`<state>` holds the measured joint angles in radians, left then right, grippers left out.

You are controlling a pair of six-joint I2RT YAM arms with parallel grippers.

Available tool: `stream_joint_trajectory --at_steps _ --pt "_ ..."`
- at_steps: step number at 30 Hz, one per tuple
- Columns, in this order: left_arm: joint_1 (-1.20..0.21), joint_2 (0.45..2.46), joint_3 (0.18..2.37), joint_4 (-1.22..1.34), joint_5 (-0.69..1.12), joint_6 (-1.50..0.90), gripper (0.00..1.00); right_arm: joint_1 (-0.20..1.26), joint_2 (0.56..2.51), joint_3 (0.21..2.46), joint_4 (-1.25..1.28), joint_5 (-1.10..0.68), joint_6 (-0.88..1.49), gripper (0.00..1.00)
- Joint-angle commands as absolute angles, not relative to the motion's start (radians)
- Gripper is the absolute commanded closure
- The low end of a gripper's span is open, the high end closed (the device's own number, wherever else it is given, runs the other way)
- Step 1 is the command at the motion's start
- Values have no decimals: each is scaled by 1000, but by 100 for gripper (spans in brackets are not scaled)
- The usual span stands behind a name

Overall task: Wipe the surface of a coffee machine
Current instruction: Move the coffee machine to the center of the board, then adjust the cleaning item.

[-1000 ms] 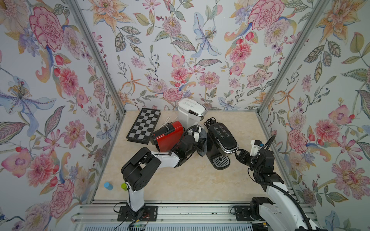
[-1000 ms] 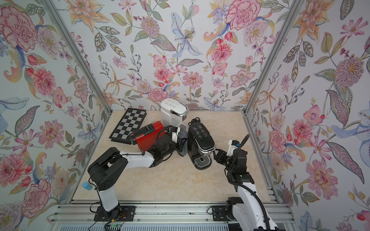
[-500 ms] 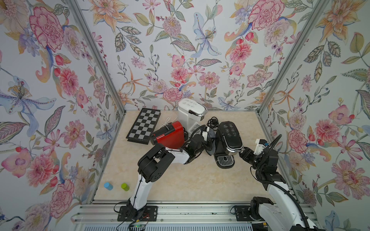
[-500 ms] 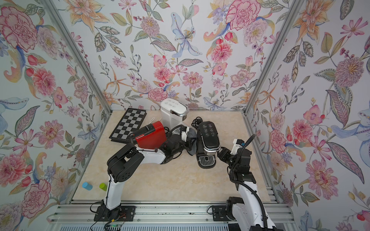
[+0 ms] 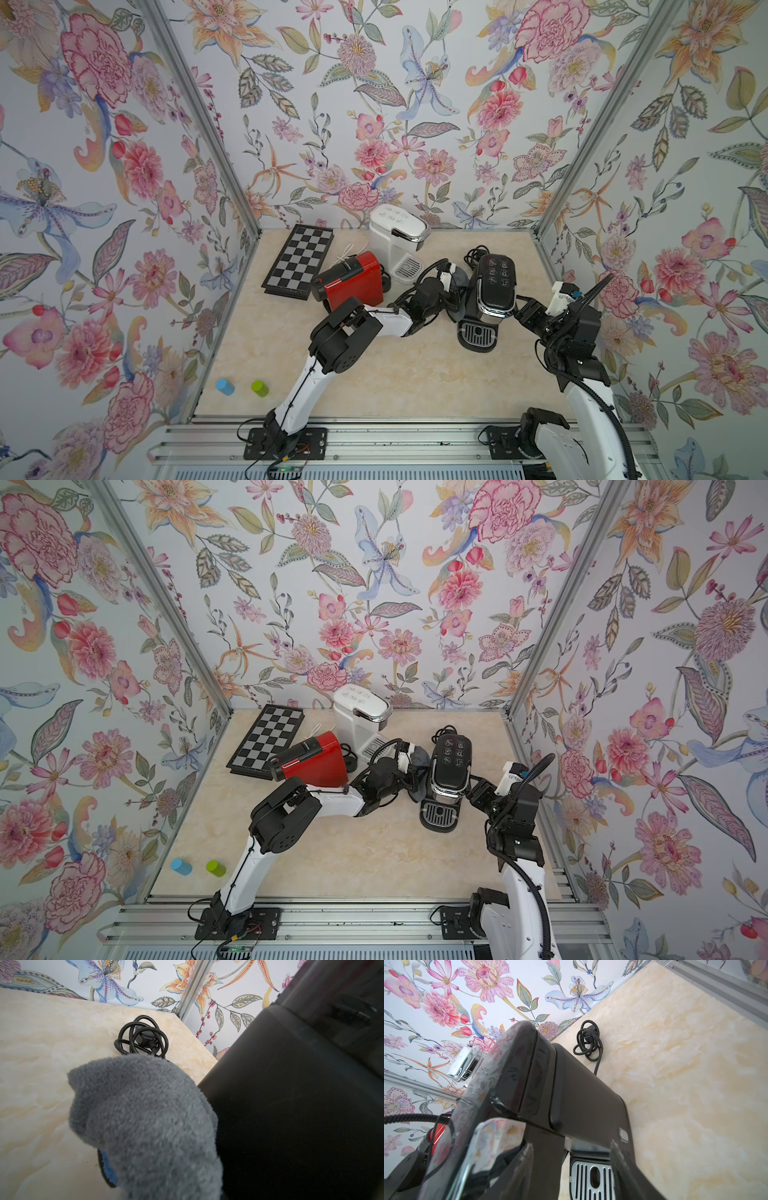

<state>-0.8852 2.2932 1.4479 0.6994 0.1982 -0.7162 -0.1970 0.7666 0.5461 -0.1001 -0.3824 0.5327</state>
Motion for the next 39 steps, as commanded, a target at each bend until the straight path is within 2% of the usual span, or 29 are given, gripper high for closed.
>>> stream_joint_trajectory --at_steps 1,8,10,14,16,19,23,33,39 --pt "-957 2335 1490 720 319 -749 94 -199 787 684 -97 -400 490 40" --pt "-967 2315 1460 737 305 -752 94 -190 854 853 -130 -458 495 41" --pt "-970 2313 1455 743 301 -757 94 -118 881 882 -132 -482 494 42" --pt "-980 2322 1457 772 306 -781 94 132 966 936 -162 -400 455 41" --pt "-988 2329 1462 779 303 -787 94 212 1013 957 -163 -372 451 41" --pt "-993 2339 1475 779 311 -790 94 276 1072 983 -163 -318 439 40" --pt "-990 2326 1478 766 328 -769 94 289 1137 1008 -148 -300 443 40" --pt "-908 1955 1065 710 190 -697 93 312 1313 1106 -99 -289 452 39" --pt "-881 1745 950 551 25 -634 91 369 1472 1167 -46 -245 469 39"
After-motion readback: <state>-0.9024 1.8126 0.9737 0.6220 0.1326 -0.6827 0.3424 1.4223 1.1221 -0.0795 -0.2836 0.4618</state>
